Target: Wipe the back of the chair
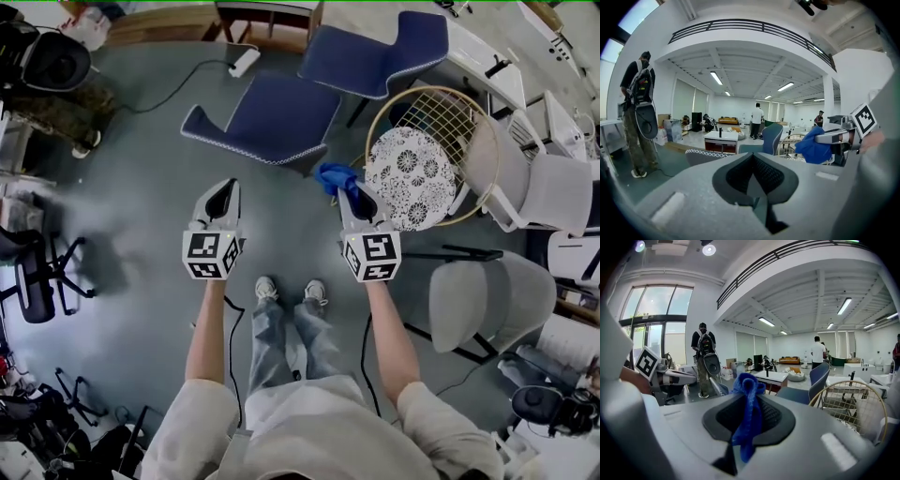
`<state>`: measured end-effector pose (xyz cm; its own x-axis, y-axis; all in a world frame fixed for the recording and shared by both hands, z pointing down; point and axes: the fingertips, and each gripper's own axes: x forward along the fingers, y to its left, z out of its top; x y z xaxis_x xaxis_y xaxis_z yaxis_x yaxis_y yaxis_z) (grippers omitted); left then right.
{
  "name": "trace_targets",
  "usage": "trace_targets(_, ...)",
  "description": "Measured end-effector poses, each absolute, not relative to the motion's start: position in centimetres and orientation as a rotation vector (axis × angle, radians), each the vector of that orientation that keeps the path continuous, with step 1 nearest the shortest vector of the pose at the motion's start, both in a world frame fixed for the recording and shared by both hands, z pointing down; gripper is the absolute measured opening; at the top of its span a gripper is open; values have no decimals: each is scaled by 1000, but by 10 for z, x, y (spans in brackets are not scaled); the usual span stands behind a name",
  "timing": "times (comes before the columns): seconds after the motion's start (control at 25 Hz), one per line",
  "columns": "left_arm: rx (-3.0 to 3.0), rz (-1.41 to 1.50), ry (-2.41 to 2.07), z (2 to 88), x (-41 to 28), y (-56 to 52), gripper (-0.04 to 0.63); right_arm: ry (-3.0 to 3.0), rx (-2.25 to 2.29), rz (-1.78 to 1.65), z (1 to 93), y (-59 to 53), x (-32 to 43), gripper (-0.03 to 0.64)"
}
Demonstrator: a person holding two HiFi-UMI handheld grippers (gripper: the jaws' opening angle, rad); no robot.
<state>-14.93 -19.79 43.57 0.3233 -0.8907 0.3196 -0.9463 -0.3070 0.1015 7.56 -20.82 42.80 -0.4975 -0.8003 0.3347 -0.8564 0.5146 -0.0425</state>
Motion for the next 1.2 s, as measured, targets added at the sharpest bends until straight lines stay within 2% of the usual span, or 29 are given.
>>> trace_targets(0.32, 2350, 272, -1551, 495, -152, -200, 5, -2459, 1411, 308, 482, -212, 34, 55)
trace_targets(0.72, 2394, 258, -1459, 537, -145, -205, 5, -2505, 1454, 253, 501, -229, -2, 55)
trace_targets(1.2, 2388, 285, -1418, 582, -138, -192, 5, -2453, 1365, 298, 587, -245, -15, 55)
